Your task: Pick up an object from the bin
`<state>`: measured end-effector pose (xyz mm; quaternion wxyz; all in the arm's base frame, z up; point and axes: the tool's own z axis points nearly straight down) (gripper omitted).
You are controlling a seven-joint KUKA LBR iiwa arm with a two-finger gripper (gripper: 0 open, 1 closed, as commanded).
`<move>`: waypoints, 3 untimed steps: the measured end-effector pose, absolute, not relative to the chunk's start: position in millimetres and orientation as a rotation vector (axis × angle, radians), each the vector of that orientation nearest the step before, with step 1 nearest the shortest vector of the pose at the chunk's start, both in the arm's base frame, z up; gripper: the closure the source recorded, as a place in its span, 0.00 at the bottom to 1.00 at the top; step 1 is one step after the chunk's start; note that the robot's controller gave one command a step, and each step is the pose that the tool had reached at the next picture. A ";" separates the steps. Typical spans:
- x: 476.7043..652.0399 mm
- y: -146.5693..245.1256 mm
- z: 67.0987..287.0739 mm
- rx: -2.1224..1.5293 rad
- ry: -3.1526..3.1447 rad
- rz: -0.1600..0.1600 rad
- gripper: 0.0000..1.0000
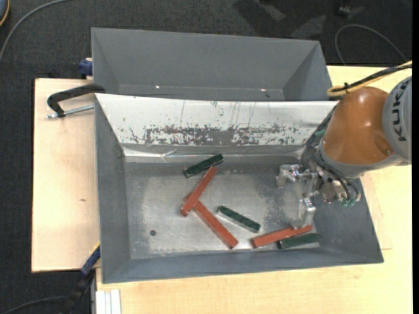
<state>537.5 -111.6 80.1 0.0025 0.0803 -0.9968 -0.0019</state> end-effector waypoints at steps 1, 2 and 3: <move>555.6 -137.8 70.7 0.464 -3.113 0.002 0.00; 514.8 -58.6 79.4 0.523 -3.102 -0.007 0.00; 493.9 15.9 71.2 0.164 -3.142 -0.006 0.00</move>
Offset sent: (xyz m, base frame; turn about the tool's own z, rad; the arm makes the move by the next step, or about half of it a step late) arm 0.0167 -0.0258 -0.0101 -0.1379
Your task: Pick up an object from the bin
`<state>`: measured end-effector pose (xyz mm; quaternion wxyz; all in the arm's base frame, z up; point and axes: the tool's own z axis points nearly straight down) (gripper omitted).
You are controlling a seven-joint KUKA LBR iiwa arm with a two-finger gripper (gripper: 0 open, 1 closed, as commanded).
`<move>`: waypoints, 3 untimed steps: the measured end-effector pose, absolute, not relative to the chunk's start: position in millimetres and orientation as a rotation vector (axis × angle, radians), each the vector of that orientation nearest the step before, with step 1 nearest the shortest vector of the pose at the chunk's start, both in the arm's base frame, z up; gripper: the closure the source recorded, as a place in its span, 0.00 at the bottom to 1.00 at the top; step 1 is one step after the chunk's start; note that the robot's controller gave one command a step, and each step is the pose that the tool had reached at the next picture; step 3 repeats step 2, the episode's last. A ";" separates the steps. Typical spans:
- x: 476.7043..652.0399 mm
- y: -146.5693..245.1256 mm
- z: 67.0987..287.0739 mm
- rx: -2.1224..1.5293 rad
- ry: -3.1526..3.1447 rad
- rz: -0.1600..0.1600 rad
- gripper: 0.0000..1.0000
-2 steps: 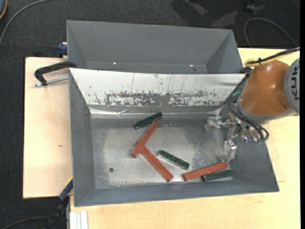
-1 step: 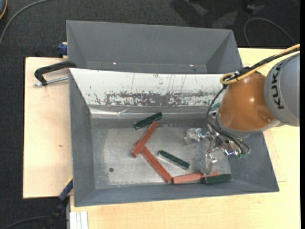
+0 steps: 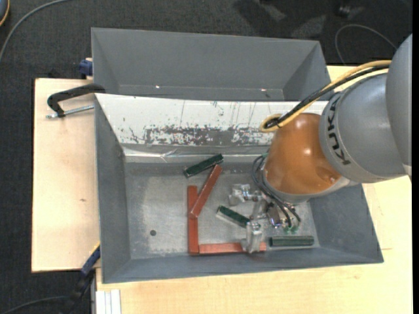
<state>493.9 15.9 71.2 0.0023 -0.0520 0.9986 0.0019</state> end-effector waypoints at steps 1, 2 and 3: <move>493.1 13.5 70.5 -0.160 3.135 0.001 1.00; 535.7 29.5 221.1 -0.101 3.124 0.003 1.00; 535.7 29.5 221.1 -0.101 3.124 0.003 1.00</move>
Offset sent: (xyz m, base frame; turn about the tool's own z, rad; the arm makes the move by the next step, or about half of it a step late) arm 0.0000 0.0000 0.0000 0.0000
